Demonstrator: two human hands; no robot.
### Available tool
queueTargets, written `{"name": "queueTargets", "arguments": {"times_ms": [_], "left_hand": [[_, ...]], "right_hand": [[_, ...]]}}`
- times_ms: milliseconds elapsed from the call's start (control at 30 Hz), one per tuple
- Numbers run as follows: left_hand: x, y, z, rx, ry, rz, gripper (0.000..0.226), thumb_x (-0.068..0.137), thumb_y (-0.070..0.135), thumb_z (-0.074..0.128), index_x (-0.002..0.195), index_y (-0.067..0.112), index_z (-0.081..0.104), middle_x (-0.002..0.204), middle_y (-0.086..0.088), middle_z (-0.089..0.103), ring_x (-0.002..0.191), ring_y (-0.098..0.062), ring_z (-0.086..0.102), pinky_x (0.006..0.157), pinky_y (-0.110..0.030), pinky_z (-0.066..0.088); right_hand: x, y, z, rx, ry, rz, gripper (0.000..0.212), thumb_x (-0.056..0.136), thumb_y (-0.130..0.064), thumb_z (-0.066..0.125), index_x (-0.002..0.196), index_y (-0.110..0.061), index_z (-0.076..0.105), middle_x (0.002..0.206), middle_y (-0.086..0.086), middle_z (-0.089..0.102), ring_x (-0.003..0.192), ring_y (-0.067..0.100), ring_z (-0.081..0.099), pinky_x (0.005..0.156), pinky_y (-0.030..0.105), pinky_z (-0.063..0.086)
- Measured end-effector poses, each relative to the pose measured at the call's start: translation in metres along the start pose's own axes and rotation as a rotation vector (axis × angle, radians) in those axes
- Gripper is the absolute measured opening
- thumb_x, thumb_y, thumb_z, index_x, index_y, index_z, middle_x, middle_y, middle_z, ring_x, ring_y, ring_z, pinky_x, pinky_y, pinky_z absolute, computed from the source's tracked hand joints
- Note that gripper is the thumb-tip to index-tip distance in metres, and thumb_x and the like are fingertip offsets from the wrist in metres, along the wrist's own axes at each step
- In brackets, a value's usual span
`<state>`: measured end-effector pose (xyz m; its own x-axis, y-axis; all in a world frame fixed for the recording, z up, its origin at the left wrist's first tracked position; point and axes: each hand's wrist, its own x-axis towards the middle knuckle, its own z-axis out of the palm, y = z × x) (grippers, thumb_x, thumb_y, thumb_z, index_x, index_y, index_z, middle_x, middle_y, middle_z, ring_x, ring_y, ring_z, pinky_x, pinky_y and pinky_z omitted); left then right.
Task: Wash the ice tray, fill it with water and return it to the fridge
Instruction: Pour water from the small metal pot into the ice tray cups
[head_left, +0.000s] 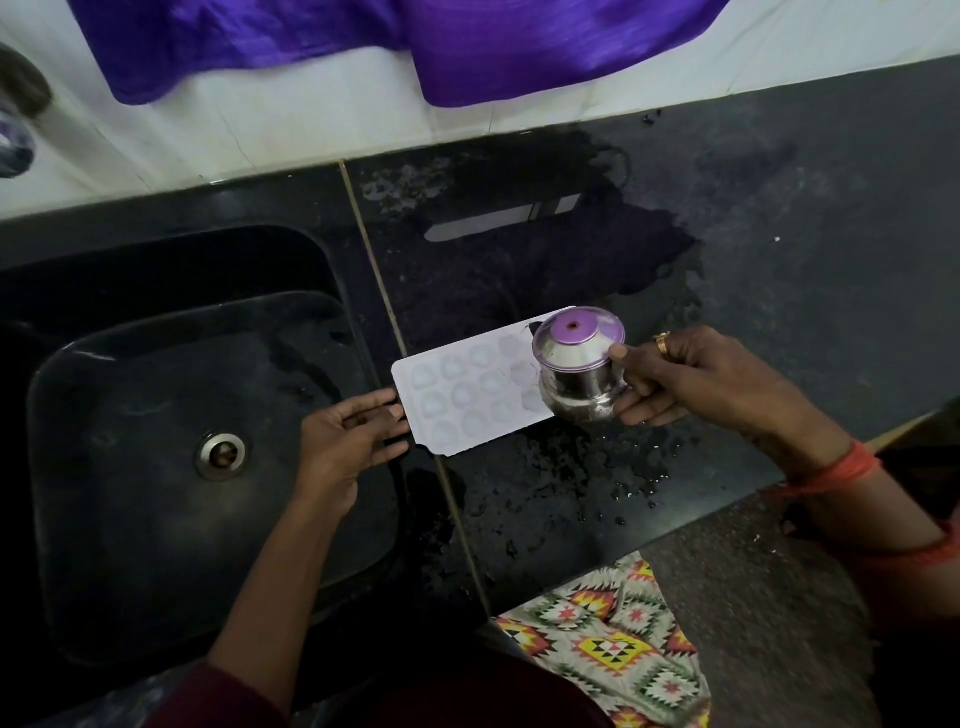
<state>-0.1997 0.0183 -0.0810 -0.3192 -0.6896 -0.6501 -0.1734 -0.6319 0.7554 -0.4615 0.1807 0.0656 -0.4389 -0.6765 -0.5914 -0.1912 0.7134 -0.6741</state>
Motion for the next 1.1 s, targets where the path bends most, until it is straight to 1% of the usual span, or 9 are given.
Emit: {"name": "queueTargets", "arguments": {"times_ms": [67, 200, 333, 467, 600, 733, 900, 1000, 1100], "left_hand": [[0.0, 0.0, 0.0, 0.0, -0.004, -0.001, 0.014, 0.091, 0.001, 0.066, 0.101, 0.01, 0.071, 0.091, -0.007, 0.076, 0.076, -0.013, 0.075, 0.06, -0.025, 0.061], [0.0, 0.0, 0.0, 0.007, -0.001, -0.002, 0.016, 0.091, 0.001, 0.067, 0.105, 0.009, 0.071, 0.092, -0.008, 0.076, 0.077, -0.014, 0.075, 0.06, -0.025, 0.06], [0.0, 0.0, 0.0, 0.008, -0.003, 0.0, 0.017, 0.091, 0.002, 0.067, 0.105, 0.008, 0.071, 0.093, -0.008, 0.076, 0.077, -0.015, 0.076, 0.059, -0.025, 0.06], [-0.001, 0.001, 0.001, -0.001, -0.004, 0.007, 0.015, 0.09, 0.001, 0.067, 0.101, 0.01, 0.072, 0.088, -0.007, 0.076, 0.074, -0.013, 0.075, 0.058, -0.024, 0.059], [-0.001, 0.001, 0.001, -0.001, -0.004, 0.011, 0.014, 0.089, 0.001, 0.068, 0.098, 0.01, 0.072, 0.083, -0.006, 0.076, 0.072, -0.012, 0.075, 0.059, -0.025, 0.061], [-0.001, 0.001, 0.001, -0.001, -0.005, 0.015, 0.015, 0.089, 0.0, 0.068, 0.098, 0.011, 0.072, 0.083, -0.005, 0.076, 0.073, -0.013, 0.075, 0.058, -0.024, 0.06], [-0.001, 0.0, 0.001, -0.006, -0.002, 0.01, 0.014, 0.088, 0.001, 0.069, 0.096, 0.012, 0.072, 0.085, -0.006, 0.076, 0.073, -0.013, 0.075, 0.058, -0.024, 0.06], [0.0, 0.001, 0.001, -0.004, -0.002, 0.011, 0.014, 0.088, 0.002, 0.07, 0.097, 0.012, 0.073, 0.084, -0.006, 0.076, 0.072, -0.013, 0.075, 0.057, -0.024, 0.059], [0.001, 0.0, 0.001, 0.002, 0.0, 0.008, 0.014, 0.088, 0.001, 0.069, 0.096, 0.012, 0.073, 0.083, -0.006, 0.076, 0.071, -0.012, 0.074, 0.057, -0.024, 0.06]], "right_hand": [[0.001, 0.001, -0.001, -0.005, 0.004, 0.0, 0.045, 0.079, -0.058, 0.058, 0.074, -0.015, 0.069, 0.082, 0.01, 0.08, 0.079, 0.024, 0.079, 0.083, 0.042, 0.062], [0.002, 0.002, -0.001, -0.012, -0.009, -0.004, 0.046, 0.079, -0.059, 0.058, 0.069, -0.014, 0.066, 0.082, 0.012, 0.08, 0.08, 0.025, 0.079, 0.083, 0.041, 0.061], [0.004, 0.003, -0.001, -0.013, -0.008, 0.003, 0.053, 0.078, -0.06, 0.059, 0.082, -0.009, 0.073, 0.083, 0.011, 0.08, 0.08, 0.024, 0.079, 0.084, 0.043, 0.062], [0.002, 0.004, -0.001, -0.003, -0.008, -0.02, 0.039, 0.079, -0.059, 0.059, 0.065, -0.025, 0.072, 0.083, 0.01, 0.08, 0.08, 0.024, 0.079, 0.082, 0.043, 0.061], [-0.001, 0.005, -0.002, 0.016, 0.01, -0.028, 0.044, 0.08, -0.055, 0.059, 0.074, -0.013, 0.07, 0.083, 0.009, 0.08, 0.079, 0.023, 0.079, 0.073, 0.036, 0.062], [-0.007, 0.004, -0.003, 0.039, 0.024, -0.037, 0.041, 0.079, -0.054, 0.06, 0.067, -0.015, 0.066, 0.082, 0.01, 0.08, 0.078, 0.023, 0.079, 0.064, 0.029, 0.061], [-0.013, 0.005, -0.004, 0.035, 0.031, -0.03, 0.041, 0.081, -0.052, 0.059, 0.072, -0.013, 0.068, 0.083, 0.011, 0.08, 0.078, 0.022, 0.079, 0.065, 0.03, 0.062], [-0.015, 0.007, -0.003, 0.04, 0.039, -0.019, 0.038, 0.081, -0.053, 0.06, 0.061, -0.022, 0.069, 0.082, 0.01, 0.08, 0.077, 0.022, 0.079, 0.07, 0.034, 0.061], [-0.016, 0.01, -0.001, 0.037, 0.023, -0.008, 0.044, 0.09, -0.047, 0.059, 0.051, -0.03, 0.069, 0.082, 0.01, 0.08, 0.077, 0.022, 0.079, 0.073, 0.037, 0.062]]}}
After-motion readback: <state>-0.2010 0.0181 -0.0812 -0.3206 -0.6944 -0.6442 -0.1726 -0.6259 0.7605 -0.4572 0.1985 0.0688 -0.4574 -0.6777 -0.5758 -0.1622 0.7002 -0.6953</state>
